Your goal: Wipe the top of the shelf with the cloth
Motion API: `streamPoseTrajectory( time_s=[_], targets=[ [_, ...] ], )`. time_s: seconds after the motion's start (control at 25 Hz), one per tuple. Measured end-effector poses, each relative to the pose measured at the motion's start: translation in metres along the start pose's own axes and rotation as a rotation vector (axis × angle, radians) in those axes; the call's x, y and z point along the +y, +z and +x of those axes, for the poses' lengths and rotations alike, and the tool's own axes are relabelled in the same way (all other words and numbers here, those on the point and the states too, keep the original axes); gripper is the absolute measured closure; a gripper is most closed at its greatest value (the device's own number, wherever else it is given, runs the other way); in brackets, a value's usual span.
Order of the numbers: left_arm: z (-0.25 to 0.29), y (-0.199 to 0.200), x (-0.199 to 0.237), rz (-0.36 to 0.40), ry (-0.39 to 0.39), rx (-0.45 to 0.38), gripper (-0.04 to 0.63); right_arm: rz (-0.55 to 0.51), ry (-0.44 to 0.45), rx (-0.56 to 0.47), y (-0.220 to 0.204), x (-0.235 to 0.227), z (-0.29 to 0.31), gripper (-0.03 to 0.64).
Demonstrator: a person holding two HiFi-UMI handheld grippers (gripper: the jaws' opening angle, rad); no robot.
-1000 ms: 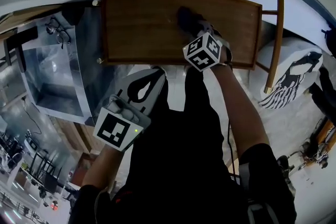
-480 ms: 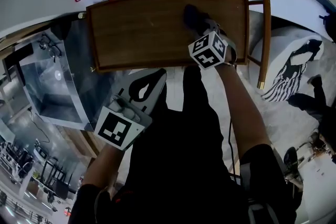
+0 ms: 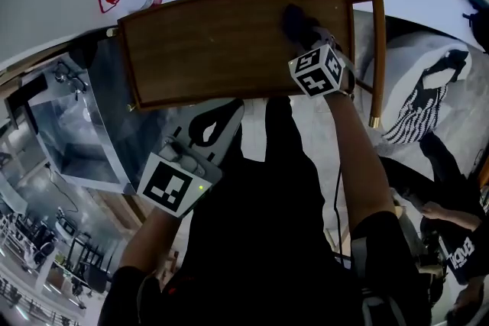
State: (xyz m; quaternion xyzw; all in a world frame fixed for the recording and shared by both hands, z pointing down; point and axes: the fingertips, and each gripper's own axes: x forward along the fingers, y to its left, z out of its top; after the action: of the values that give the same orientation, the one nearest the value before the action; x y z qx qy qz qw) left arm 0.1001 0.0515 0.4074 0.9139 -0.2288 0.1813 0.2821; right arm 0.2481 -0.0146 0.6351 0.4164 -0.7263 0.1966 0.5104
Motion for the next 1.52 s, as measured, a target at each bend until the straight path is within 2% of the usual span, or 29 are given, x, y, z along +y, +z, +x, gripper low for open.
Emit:
streamPoseTrajectory(
  time_s=[0.48,0.6,0.76,1.04,1.32,1.52],
  targets=[
    [0.005,0.005,0.002,-0.001,-0.001,-0.001,0.575,0.071,-0.066,0.034,-0.022,-0.036,-0.01,0.591],
    [-0.003,0.005,0.009,-0.008,0.014,-0.012,0.575,0.065,-0.067,0.012,-0.01,-0.034,-0.015,0.591],
    [-0.022,0.007,0.022,-0.022,0.045,-0.037,0.575,0.021,-0.052,-0.045,0.027,-0.02,-0.026,0.591],
    [-0.07,0.004,0.05,-0.058,0.121,-0.094,0.575,-0.124,0.013,-0.174,0.124,0.04,-0.045,0.591],
    [-0.137,-0.012,0.085,-0.108,0.226,-0.149,0.575,-0.287,0.131,-0.286,0.215,0.138,-0.06,0.591],
    [-0.185,-0.028,0.109,-0.142,0.301,-0.19,0.575,-0.382,0.213,-0.331,0.258,0.211,-0.062,0.591]
  ],
)
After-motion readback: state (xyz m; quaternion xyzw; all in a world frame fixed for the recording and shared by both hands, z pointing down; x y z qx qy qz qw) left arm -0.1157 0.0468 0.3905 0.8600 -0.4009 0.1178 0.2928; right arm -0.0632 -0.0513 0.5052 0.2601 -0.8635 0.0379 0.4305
